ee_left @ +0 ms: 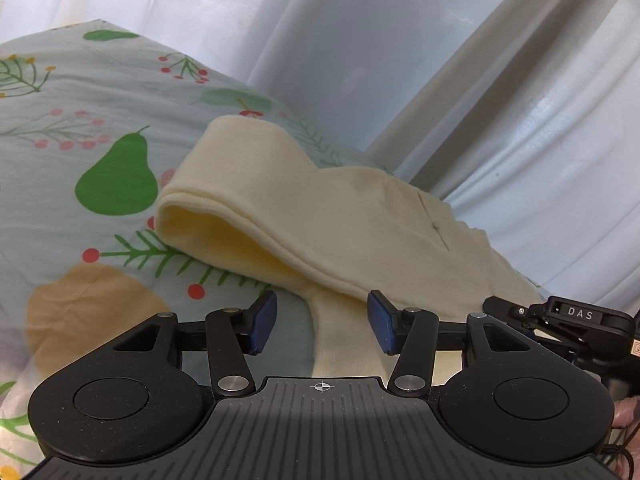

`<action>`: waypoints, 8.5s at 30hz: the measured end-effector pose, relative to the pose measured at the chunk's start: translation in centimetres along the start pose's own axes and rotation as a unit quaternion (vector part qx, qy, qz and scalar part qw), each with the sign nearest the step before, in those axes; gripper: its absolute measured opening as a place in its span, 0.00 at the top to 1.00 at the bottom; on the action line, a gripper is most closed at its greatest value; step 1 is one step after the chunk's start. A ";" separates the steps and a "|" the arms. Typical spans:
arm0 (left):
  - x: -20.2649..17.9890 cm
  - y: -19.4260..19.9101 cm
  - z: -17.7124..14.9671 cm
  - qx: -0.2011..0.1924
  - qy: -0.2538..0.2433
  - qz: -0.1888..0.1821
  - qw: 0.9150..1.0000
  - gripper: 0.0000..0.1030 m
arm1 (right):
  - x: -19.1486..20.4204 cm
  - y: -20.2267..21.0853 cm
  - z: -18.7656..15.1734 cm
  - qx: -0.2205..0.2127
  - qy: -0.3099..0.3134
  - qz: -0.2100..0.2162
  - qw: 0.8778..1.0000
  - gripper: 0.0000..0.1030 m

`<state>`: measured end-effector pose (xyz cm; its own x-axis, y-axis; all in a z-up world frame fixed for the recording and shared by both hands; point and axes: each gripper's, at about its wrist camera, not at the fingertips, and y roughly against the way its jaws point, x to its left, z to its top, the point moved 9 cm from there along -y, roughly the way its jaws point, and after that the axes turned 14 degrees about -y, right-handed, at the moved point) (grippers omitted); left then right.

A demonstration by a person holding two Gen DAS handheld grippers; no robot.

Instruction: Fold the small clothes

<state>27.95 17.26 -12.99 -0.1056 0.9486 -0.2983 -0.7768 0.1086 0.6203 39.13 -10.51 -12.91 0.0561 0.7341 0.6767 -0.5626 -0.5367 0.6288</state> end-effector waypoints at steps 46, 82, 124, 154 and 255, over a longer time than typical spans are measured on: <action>2.8 -4.5 2.5 0.010 0.267 -0.123 0.956 0.82 | -10.8 8.7 4.3 -0.120 -0.029 -0.128 0.984 0.91; -2.3 -3.2 2.4 0.050 0.061 -0.054 0.995 0.65 | -13.1 15.6 2.7 -0.176 -0.067 -0.124 0.974 0.57; -5.0 4.0 -4.1 0.111 -0.057 -0.055 0.991 0.43 | -13.8 19.3 -7.2 -0.027 -0.036 -0.110 0.993 0.73; -2.1 17.8 -16.0 0.223 0.002 -0.101 0.970 0.60 | -17.2 30.7 -20.3 0.046 -0.087 -0.124 0.987 0.70; -3.5 1.4 0.3 0.063 -0.187 -0.023 0.980 0.90 | -10.5 14.1 -1.2 -0.103 0.229 -0.203 0.946 0.93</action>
<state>27.45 14.20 -10.85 0.1811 0.9819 -0.0553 -0.6898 0.1669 0.7045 29.63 -25.27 -11.63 -0.0339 0.9912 0.1283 -0.7225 -0.1130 0.6821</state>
